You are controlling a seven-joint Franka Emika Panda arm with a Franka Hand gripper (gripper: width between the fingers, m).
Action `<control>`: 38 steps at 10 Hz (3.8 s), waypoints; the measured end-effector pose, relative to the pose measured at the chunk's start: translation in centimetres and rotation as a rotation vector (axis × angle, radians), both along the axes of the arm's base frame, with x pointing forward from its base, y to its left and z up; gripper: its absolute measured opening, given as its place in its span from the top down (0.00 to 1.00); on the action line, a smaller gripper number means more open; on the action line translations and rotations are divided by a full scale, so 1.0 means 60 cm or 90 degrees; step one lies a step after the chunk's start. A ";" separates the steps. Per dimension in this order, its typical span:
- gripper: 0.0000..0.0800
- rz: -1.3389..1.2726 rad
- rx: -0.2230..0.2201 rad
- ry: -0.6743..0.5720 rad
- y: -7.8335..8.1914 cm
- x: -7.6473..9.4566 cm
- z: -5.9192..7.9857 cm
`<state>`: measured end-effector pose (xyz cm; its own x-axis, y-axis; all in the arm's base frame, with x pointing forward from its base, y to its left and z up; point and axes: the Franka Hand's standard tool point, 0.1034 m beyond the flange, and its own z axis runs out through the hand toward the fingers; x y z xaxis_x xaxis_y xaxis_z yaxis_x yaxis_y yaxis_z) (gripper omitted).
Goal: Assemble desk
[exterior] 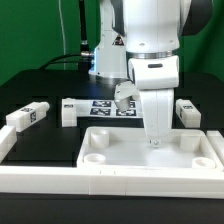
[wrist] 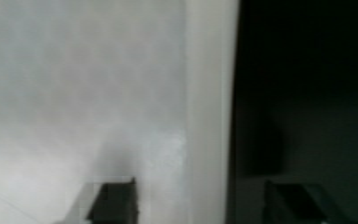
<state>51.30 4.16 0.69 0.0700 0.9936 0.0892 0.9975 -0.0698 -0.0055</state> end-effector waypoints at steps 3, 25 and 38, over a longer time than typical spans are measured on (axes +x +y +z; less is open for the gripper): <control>0.21 -0.048 -0.006 -0.001 0.004 -0.005 0.027; 0.19 -0.847 0.038 0.036 0.131 -0.084 0.099; 0.19 -0.820 -0.294 0.363 0.155 -0.138 0.089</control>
Offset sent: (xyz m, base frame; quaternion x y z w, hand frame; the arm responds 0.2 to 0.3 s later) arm -0.0243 0.0033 0.0365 -0.0090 -0.0313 0.0571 0.9978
